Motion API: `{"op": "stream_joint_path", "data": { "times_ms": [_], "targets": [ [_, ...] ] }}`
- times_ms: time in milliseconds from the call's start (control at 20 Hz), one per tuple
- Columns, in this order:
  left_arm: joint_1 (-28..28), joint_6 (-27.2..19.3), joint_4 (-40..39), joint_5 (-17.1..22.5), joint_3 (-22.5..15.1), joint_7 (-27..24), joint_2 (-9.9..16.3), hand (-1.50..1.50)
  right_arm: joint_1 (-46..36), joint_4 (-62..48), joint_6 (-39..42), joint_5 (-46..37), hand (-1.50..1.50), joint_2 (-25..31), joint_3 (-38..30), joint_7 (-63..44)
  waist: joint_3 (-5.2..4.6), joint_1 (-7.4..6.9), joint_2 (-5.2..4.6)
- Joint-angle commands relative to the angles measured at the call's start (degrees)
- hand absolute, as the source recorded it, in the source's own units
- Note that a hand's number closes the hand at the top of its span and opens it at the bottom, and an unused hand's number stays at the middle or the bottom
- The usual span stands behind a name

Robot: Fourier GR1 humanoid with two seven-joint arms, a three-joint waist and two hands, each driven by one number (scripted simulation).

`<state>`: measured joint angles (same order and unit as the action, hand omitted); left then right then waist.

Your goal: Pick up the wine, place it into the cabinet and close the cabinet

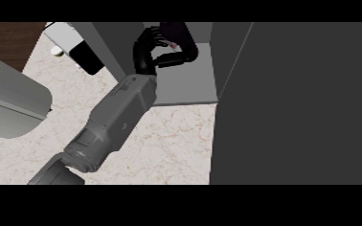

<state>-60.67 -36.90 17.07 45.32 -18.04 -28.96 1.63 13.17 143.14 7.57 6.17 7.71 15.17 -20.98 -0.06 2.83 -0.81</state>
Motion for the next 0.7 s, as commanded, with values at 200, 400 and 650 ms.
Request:
{"op": "stream_joint_path", "data": {
  "times_ms": [200, 400, 650],
  "targets": [
    [-4.11, -1.82, -8.45, -3.96, -0.61, -0.03, 3.41, -1.5, 2.83, 7.57, 0.43, 4.07, -1.5, -0.33, 1.36, -1.62, 0.05, 1.02, -0.17],
    [-5.53, -4.07, -10.38, -5.05, -0.66, 0.74, 2.34, -1.5, 3.87, 8.62, 0.68, 4.77, -1.5, -0.02, 0.76, -2.09, 0.06, 0.83, -0.03],
    [-5.01, -4.37, -12.17, -5.79, -0.54, -0.05, 3.21, -1.5, 2.64, 8.7, 1.14, 5.49, -1.5, -0.36, 1.83, -3.13, 0.01, 0.89, -0.21]
  ]
}}
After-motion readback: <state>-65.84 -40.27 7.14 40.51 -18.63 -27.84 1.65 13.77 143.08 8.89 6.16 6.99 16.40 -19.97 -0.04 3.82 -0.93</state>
